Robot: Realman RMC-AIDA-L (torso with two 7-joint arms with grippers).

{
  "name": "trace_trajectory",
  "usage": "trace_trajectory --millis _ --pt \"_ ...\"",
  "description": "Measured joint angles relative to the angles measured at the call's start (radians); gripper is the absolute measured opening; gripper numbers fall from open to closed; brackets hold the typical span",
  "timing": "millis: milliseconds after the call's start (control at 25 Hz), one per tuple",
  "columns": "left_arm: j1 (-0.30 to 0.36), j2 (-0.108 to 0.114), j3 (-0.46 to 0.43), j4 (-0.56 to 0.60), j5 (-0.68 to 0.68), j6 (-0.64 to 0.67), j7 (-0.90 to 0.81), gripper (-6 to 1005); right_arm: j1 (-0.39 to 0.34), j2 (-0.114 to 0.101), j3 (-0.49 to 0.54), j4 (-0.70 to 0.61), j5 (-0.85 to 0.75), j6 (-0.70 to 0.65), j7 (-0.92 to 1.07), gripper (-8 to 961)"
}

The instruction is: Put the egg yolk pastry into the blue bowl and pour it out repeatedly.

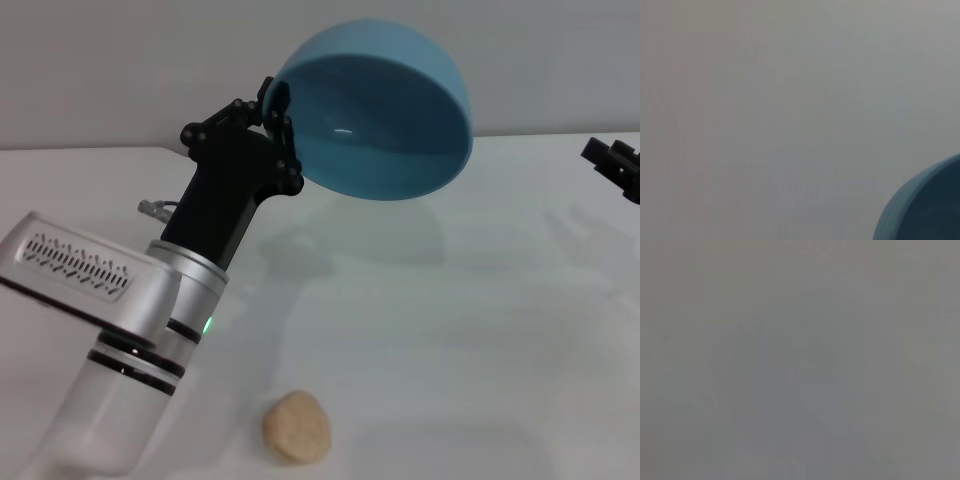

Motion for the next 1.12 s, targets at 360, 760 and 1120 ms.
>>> trace_trajectory --millis 360,760,1120 --pt "-0.022 0.018 -0.180 0.094 0.005 0.208 0.009 -2 0.027 -0.006 -0.012 0.015 -0.010 -0.078 0.000 472" --pt "-0.058 0.022 -0.633 0.238 0.109 1.041 0.013 -1 0.096 -0.008 -0.070 -0.003 -0.178 -0.173 0.025 491" --pt "-0.099 0.025 -0.974 0.259 0.133 1.521 0.021 -1 0.153 -0.007 -0.269 -0.131 -0.375 -0.189 0.154 508"
